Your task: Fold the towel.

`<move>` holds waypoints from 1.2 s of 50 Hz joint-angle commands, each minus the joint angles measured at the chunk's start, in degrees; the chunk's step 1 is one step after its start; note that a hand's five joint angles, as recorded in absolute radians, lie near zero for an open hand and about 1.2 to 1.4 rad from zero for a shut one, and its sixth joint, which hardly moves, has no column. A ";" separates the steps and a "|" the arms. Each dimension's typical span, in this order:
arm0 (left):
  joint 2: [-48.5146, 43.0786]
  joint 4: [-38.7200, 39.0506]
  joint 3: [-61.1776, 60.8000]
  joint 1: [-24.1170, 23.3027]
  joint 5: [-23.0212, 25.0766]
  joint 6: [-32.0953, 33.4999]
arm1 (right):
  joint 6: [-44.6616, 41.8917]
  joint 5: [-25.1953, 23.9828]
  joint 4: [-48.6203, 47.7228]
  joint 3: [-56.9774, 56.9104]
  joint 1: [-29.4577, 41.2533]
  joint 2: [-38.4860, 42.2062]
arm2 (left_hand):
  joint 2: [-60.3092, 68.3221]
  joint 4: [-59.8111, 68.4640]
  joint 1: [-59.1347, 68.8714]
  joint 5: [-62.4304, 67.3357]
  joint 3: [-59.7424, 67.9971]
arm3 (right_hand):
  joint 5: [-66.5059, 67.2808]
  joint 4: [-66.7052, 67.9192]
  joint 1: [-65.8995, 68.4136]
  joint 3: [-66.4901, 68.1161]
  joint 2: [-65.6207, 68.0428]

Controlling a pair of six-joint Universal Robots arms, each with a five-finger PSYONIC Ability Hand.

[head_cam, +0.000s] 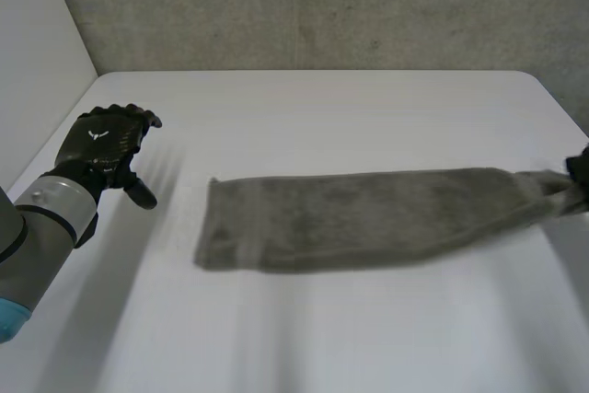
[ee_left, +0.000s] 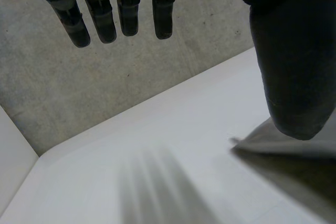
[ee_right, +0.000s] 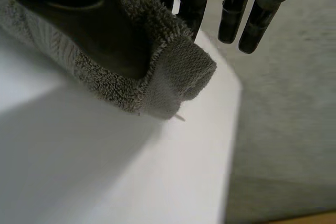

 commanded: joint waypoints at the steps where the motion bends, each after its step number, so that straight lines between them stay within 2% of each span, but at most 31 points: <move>1: -0.03 0.09 0.00 -0.07 -0.01 -0.02 | -0.39 0.14 0.16 -4.98 4.84 -6.31 | -2.71 -3.11 -3.21 -1.49 -2.78 | 3.94 -4.37 5.30 -2.69 6.07; 4: -0.03 0.09 0.00 -0.16 -0.01 -0.02 | 0.05 0.32 0.16 -5.96 8.74 -7.21 | -2.71 -3.11 -3.21 -1.49 -2.78 | 3.94 -4.37 5.30 -2.69 6.07; 6: -0.03 0.09 0.00 -0.16 -0.01 -0.02 | 0.14 1.55 -0.02 -8.06 20.63 -8.17 | -2.71 -3.11 -3.21 -1.49 -2.78 | 3.94 -4.37 5.30 -2.69 6.07; 7: -0.03 0.09 0.00 -0.16 -0.10 -0.10 | 0.14 1.55 -0.02 -8.07 20.69 -8.17 | -2.71 -3.11 -3.21 -1.49 -2.78 | 3.94 -4.37 5.30 -2.69 6.07; 8: -0.03 0.09 0.00 -0.16 -0.10 -0.10 | 0.05 2.42 -0.37 -8.85 26.17 -8.35 | -2.71 -3.11 -3.21 -1.49 -2.78 | 3.94 -4.37 5.30 -2.69 6.07; 9: -0.03 0.09 0.00 -0.16 -0.10 -0.10 | 0.05 2.43 -0.37 -8.86 26.23 -8.35 | -2.71 -3.11 -3.21 -1.49 -2.78 | 3.94 -4.37 5.30 -2.69 6.07; 11: -0.03 0.09 0.09 -0.25 -0.10 -0.10 | -0.38 5.14 -0.63 -10.87 37.25 -6.43 | -2.71 -3.11 -3.21 -1.49 -2.78 | 3.94 -4.37 5.30 -2.69 6.07; 12: -0.03 0.09 0.00 -0.25 -0.10 -0.10 | -0.39 5.15 -0.63 -10.88 37.30 -6.42 | -2.71 -3.11 -3.21 -1.49 -2.78 | 3.94 -4.37 5.30 -2.69 6.07; 14: -0.03 0.09 0.00 -0.25 -0.19 -0.10 | -1.08 7.34 -1.07 -13.85 47.45 -1.08 | -2.71 -3.11 -3.21 -1.49 -2.78 | 3.94 -4.37 5.30 -2.69 6.07; 15: -0.03 0.09 0.00 -0.25 -0.19 -0.10 | -1.09 7.35 -1.07 -13.87 47.50 -1.06 | -2.71 -3.11 -3.21 -1.49 -2.78 | 3.94 -4.37 5.30 -2.69 6.07; 17: -0.03 0.09 0.00 -0.25 -0.28 -0.10 | -2.49 8.66 -1.95 -17.46 55.81 5.50 | -2.71 -3.11 -3.21 -1.49 -2.78 | 3.94 -4.37 5.30 -2.69 6.07; 20: -0.12 0.00 0.00 -0.25 -0.36 -0.10 | -3.37 8.84 -2.21 -18.79 58.66 8.79 | -2.71 -3.11 -3.21 -1.49 -2.78 | 3.94 -4.37 5.30 -2.69 6.07; 25: -0.38 0.09 0.00 -0.34 -0.36 -0.10 | -6.09 9.89 -3.53 -24.40 64.80 20.45 | -2.87 -3.11 -3.38 -1.66 -2.78 | 3.94 -4.37 5.30 -2.69 6.07; 26: -0.38 0.09 0.00 -0.34 -0.36 -0.10 | -6.10 9.90 -3.53 -24.42 64.81 20.48 | -2.87 -3.11 -3.38 -1.66 -2.78 | 3.94 -4.37 5.30 -2.69 6.07; 27: -0.47 0.09 0.09 -0.42 -0.36 -0.10 | -6.27 11.03 -3.53 -25.46 65.34 22.13 | -2.87 -3.11 -3.38 -1.66 -2.78 | -10.82 -4.37 -9.46 -2.69 -8.69; 28: -0.47 0.09 0.09 -0.43 -0.36 -0.10 | -6.27 11.04 -3.53 -25.47 65.34 22.15 | -2.87 -3.11 -3.38 -1.66 -2.78 | -10.97 -4.37 -9.61 -2.69 -8.84; 29: -0.64 0.09 0.18 -0.43 -0.36 -0.10 | -6.36 12.26 -3.53 -25.73 65.43 22.76 | -2.87 -3.11 -3.38 -1.66 -2.78 | -62.76 -4.37 -61.40 -2.69 -60.63; 30: -0.64 0.09 0.18 -0.43 -0.36 -0.10 | -6.28 13.23 -3.62 -25.65 65.43 22.59 | -2.87 -3.11 -3.38 -1.66 -2.78 | -66.06 -4.37 -64.70 -2.69 -63.93; 34: -0.73 0.09 1.23 -0.77 -0.54 -0.63 | -4.25 14.21 -3.53 -24.07 64.73 19.60 | -3.04 -3.11 -3.55 -1.83 -2.78 | -66.06 -4.37 -64.70 -2.69 -63.93; 36: -0.73 0.18 1.76 -1.30 -0.45 -1.51 | 1.77 14.56 -3.44 -20.48 62.19 12.43 | -3.04 -3.11 -3.55 -1.83 -2.78 | -66.06 -4.37 -64.70 -2.69 -63.93; 37: -0.73 0.44 2.80 -1.91 -0.45 -2.90 | 1.81 14.56 -3.44 -20.46 62.18 12.39 | -2.88 -3.11 -3.38 -1.66 -2.78 | -66.06 -4.37 -64.70 -2.69 -63.93; 38: -0.82 0.62 4.03 -2.79 -0.45 -4.66 | 6.77 14.21 -3.44 -17.94 60.09 8.48 | -2.87 -3.11 -3.38 -1.66 -2.78 | -66.06 -4.37 -64.70 -2.69 -63.93; 39: -0.82 0.62 4.04 -2.80 -0.45 -4.67 | 6.82 14.21 -3.44 -17.91 60.07 8.44 | -2.87 -3.11 -3.38 -1.66 -2.78 | -66.06 -4.37 -64.70 -2.69 -63.93; 41: -0.82 0.62 5.10 -3.77 -0.45 -6.78 | 18.19 13.77 -2.83 -13.45 55.35 0.39 | -2.54 -3.11 -3.04 -1.32 -2.78 | -66.06 -4.37 -64.70 -2.69 -63.93; 42: -0.82 0.62 6.14 -4.81 -0.28 -8.87 | 18.25 13.77 -2.83 -13.43 55.32 0.35 | -2.37 -3.11 -2.87 -1.15 -2.78 | -66.06 -4.37 -64.70 -2.69 -63.93; 44: -0.91 0.62 7.21 -5.70 -0.19 -11.00 | 28.04 12.54 -2.22 -8.71 49.99 -6.65 | -2.20 -3.11 -2.70 -0.99 -2.78 | -66.06 -4.37 -64.70 -2.69 -63.93; 46: -1.87 0.70 9.22 -7.71 -0.27 -14.41 | 31.31 11.32 -1.61 -6.07 47.18 -9.12 | -1.87 -3.11 -2.37 -0.65 -2.78 | -66.06 -4.37 -64.70 -2.69 -63.93; 49: -3.02 0.79 10.37 -9.13 -0.28 -15.66 | 32.66 8.51 0.32 -0.89 41.72 -11.60 | -1.86 -3.11 -2.37 -0.65 -2.78 | -66.06 -4.37 -64.70 -2.69 -63.93; 53: -7.74 0.97 13.79 -14.64 -0.54 -16.89 | 30.64 7.35 2.27 3.53 36.78 -11.25 | -1.36 -3.11 -1.87 -0.15 -2.78 | -66.06 -4.37 -64.70 -2.69 -63.93; 57: -14.51 0.71 17.39 -20.18 -0.89 -16.89 | 25.65 6.74 3.41 8.70 32.66 -7.05 | -1.02 -3.11 -1.53 0.19 -2.78 | -66.06 -4.37 -64.70 -2.69 -63.93; 60: -17.08 0.27 18.63 -21.61 -0.98 -16.89 | 22.22 6.73 2.80 10.73 31.68 -4.84 | -0.69 -3.11 -1.19 0.53 -2.78 | -66.06 -4.37 -64.70 -2.69 -63.93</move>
